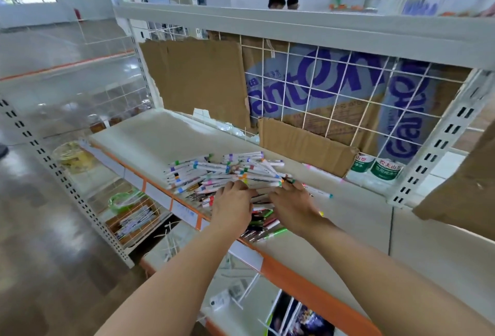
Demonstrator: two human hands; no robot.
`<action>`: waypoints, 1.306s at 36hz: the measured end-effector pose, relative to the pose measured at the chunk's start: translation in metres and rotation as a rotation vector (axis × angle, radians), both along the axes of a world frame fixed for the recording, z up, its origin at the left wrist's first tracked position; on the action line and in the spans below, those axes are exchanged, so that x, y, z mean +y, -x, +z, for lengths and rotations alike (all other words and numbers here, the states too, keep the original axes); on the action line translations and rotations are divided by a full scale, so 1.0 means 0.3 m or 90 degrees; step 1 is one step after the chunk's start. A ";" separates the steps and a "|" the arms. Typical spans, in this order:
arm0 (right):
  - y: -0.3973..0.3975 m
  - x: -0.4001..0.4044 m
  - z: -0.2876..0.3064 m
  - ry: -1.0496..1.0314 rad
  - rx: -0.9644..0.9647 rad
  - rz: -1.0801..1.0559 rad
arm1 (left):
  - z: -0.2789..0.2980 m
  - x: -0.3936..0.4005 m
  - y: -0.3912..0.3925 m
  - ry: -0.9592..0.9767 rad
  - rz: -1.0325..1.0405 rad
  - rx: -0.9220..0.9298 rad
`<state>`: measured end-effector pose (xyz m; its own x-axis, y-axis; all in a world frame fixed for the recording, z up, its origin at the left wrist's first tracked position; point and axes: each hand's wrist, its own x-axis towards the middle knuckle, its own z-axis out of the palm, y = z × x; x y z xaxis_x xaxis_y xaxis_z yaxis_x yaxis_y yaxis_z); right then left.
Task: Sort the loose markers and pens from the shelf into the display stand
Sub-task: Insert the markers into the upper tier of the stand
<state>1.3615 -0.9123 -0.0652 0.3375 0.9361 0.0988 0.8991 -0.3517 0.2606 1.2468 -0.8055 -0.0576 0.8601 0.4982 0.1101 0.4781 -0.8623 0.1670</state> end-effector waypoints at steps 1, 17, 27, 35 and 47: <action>0.003 -0.003 0.002 0.001 -0.013 -0.006 | -0.001 -0.003 -0.006 -0.005 -0.007 0.010; -0.031 -0.016 0.084 -0.440 0.289 -0.233 | 0.083 -0.010 -0.057 0.188 0.096 -0.128; 0.073 -0.007 0.102 -0.684 0.752 -0.282 | 0.059 -0.067 -0.054 0.545 -0.004 -0.253; 0.060 -0.198 0.104 -0.657 0.465 -0.402 | 0.051 -0.180 -0.091 0.503 -0.008 -0.275; 0.108 -0.747 0.114 -0.705 0.213 -0.528 | 0.054 -0.560 -0.205 0.409 -0.095 -0.320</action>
